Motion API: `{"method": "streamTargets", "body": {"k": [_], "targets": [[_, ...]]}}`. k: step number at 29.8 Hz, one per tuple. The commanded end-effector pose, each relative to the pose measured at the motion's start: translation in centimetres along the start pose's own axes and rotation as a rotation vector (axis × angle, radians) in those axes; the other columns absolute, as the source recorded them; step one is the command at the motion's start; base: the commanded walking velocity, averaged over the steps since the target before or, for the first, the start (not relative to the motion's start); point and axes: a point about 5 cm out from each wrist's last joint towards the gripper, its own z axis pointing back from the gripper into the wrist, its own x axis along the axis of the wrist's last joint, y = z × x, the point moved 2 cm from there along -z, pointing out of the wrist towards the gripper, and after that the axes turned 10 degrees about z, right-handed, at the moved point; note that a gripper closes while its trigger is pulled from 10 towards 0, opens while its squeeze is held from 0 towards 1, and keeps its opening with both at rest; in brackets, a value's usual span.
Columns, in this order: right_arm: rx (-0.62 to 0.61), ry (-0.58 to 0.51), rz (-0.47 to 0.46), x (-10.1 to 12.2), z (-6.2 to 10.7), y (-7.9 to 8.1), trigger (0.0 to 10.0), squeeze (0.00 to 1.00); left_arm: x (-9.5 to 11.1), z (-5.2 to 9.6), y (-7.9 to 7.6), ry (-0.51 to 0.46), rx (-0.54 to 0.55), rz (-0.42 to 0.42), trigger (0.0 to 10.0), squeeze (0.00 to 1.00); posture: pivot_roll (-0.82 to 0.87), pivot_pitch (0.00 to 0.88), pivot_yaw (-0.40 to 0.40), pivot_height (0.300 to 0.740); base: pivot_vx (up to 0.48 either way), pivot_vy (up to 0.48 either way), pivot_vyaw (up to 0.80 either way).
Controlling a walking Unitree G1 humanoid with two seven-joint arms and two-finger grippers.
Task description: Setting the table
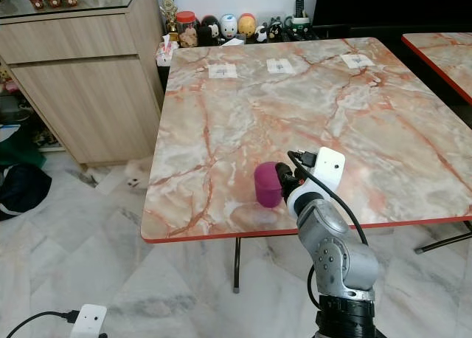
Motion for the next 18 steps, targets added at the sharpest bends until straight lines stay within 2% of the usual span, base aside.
{"method": "streamTargets", "body": {"k": [1, 18], "targets": [[0.004, 0.033, -0.004, -0.56, -0.06, -0.08, 10.0, 0.00, -0.89, 0.20, 0.11, 0.024, 0.007, 0.001, 10.0, 0.00, -0.06, 0.080, 0.021, 0.740, 0.000, 0.000, 0.00], [-0.003, 0.077, -0.013, -1.31, -0.17, -0.33, 10.0, 0.00, -1.11, 0.25, 0.16, 0.031, 0.006, -0.002, 10.0, 0.00, -0.06, 0.082, 0.020, 0.740, 0.000, 0.000, 0.00]]}}
